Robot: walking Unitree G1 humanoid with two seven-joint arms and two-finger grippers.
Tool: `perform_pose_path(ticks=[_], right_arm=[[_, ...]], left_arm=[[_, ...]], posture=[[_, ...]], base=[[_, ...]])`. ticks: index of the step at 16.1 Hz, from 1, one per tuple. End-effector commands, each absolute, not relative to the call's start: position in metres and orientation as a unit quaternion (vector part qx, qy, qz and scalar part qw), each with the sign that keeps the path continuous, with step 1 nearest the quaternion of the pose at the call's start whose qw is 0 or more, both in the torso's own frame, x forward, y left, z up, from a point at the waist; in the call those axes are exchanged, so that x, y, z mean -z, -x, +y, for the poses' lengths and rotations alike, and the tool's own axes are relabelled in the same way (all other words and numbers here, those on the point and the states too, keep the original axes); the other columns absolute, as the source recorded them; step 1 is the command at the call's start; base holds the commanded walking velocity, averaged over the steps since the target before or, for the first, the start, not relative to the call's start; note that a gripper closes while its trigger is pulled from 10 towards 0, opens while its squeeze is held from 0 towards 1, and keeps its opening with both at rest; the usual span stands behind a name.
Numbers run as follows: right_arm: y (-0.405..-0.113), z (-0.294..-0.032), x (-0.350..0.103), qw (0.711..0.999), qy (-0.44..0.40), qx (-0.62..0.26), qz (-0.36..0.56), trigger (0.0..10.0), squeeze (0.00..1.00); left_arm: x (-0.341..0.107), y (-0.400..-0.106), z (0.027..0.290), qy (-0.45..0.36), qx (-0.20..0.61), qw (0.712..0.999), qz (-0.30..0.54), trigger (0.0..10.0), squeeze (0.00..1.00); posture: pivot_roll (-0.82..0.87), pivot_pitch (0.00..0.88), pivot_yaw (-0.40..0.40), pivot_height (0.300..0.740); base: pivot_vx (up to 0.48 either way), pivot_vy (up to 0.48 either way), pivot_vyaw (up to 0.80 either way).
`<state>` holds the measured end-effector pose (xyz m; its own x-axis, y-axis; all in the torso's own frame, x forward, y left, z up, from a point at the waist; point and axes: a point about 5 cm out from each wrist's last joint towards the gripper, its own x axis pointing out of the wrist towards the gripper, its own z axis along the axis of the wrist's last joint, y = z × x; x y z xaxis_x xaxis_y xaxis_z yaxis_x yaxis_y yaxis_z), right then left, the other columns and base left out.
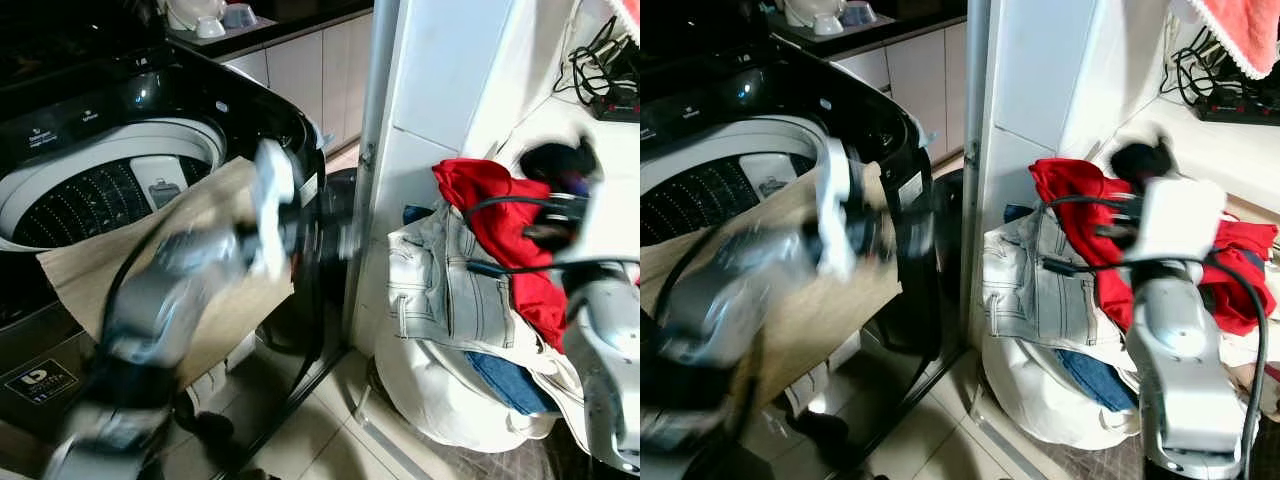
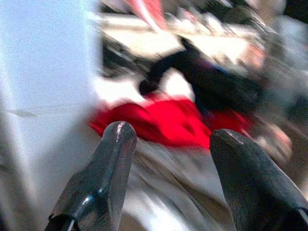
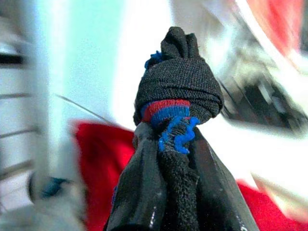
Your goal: Clothes washing
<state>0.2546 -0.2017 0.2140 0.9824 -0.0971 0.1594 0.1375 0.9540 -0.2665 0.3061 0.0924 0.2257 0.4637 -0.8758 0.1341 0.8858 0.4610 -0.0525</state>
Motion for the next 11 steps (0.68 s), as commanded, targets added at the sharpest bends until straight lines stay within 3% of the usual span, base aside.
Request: perform_pose_path(ticks=[1, 2, 4, 7, 11], right_arm=[[-0.254, -0.179, -0.218, 0.971, 0.213, -0.027, -0.109, 0.0, 0.0], [-0.253, -0.169, -0.215, 0.96, 0.243, -0.073, -0.12, 0.0, 0.0], [-0.253, -0.158, -0.213, 0.944, 0.272, -0.121, -0.14, 0.0, 0.0], [-0.253, -0.151, -0.21, 0.928, 0.302, -0.154, -0.152, 0.0, 0.0], [-0.253, -0.14, -0.206, 0.906, 0.334, -0.198, -0.167, 0.0, 0.0]], left_arm=[[-0.227, -0.317, 0.097, 0.104, 0.468, 0.877, -0.023, 10.0, 0.22], [-0.228, -0.318, 0.092, 0.145, 0.466, 0.873, -0.011, 10.0, 1.0], [-0.229, -0.316, 0.082, 0.235, 0.464, 0.854, 0.004, 10.0, 1.0], [-0.234, -0.315, 0.075, 0.309, 0.468, 0.828, 0.011, 10.0, 1.0], [-0.24, -0.312, 0.071, 0.356, 0.476, 0.803, 0.024, 10.0, 1.0]], posture=[[-0.12, 0.0, 0.024, 0.74], [-0.12, 0.0, 0.024, 0.74], [-0.12, 0.0, 0.022, 0.74], [-0.12, 0.0, 0.02, 0.74], [-0.11, 0.0, 0.012, 0.74]], base=[[0.0, 0.0, 0.0], [0.0, 0.0, 0.0], [0.0, 0.0, 0.0], [0.0, 0.0, 0.0], [0.0, 0.0, 0.0]])
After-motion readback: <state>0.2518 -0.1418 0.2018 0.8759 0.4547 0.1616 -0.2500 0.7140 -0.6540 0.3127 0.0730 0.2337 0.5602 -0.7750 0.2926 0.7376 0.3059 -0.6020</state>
